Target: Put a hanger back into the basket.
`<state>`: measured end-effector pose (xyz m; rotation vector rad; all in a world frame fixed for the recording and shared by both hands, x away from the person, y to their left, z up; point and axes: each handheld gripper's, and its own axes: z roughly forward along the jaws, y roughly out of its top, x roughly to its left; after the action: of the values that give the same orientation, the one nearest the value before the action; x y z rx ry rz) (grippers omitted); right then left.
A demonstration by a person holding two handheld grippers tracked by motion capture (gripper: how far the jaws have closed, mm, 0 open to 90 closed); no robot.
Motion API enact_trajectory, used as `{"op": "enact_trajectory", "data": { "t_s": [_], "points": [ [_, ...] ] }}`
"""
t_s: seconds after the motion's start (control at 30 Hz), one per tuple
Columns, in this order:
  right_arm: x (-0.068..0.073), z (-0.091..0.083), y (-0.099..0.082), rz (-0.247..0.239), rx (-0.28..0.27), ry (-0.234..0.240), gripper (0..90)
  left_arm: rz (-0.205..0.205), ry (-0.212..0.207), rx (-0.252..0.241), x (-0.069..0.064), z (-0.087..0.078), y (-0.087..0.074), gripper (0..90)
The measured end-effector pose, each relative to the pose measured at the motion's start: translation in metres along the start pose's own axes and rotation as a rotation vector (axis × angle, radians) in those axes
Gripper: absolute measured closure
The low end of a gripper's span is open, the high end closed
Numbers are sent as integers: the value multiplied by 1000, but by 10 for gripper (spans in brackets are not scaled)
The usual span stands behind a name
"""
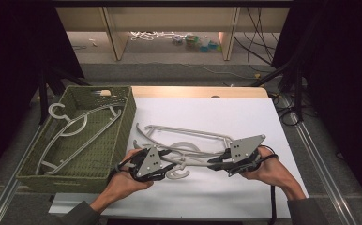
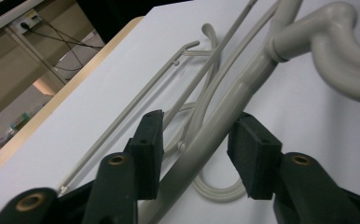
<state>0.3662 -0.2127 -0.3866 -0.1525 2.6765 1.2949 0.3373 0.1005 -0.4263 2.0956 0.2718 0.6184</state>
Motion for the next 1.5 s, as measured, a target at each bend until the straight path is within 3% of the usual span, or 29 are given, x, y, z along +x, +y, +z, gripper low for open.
{"op": "enact_trajectory", "data": {
  "t_s": [0.2,0.37,0.5,0.53,0.63,0.77,0.87,1.03,1.13,1.2,1.23,1.3,1.5],
  "points": [
    [-1,-1,-2,13,-8,19,815,121,-41,33,-1,-3,5,663],
    [-4,-4,-4,33,-34,37,807,197,-69,42,-2,-6,13,709],
    [-6,-7,-7,56,-39,42,791,203,-100,33,-2,-7,17,749],
    [-8,-7,-8,59,-39,28,787,186,-128,34,-2,-7,19,767],
    [-9,-9,-10,80,-37,24,759,210,-141,47,-5,-7,22,787],
    [-11,-10,-10,125,-52,-14,672,168,-146,53,-5,-7,26,795],
    [-12,-12,-8,177,-71,-55,535,104,-146,66,0,-9,28,796],
    [-15,-22,-1,283,-105,-175,357,-66,-132,92,12,-10,26,796],
    [-15,-27,0,338,-110,-257,308,-118,-115,96,18,-11,24,796],
    [-16,-29,-1,361,-116,-290,295,-144,-112,112,22,-13,23,796],
    [-16,-30,-1,372,-116,-308,279,-179,-106,99,22,-13,22,796],
    [-16,-31,-1,388,-115,-344,261,-198,-102,104,26,-14,21,796],
    [-10,-29,3,388,-118,-436,241,-275,-88,91,33,-18,18,796]
  ]
}}
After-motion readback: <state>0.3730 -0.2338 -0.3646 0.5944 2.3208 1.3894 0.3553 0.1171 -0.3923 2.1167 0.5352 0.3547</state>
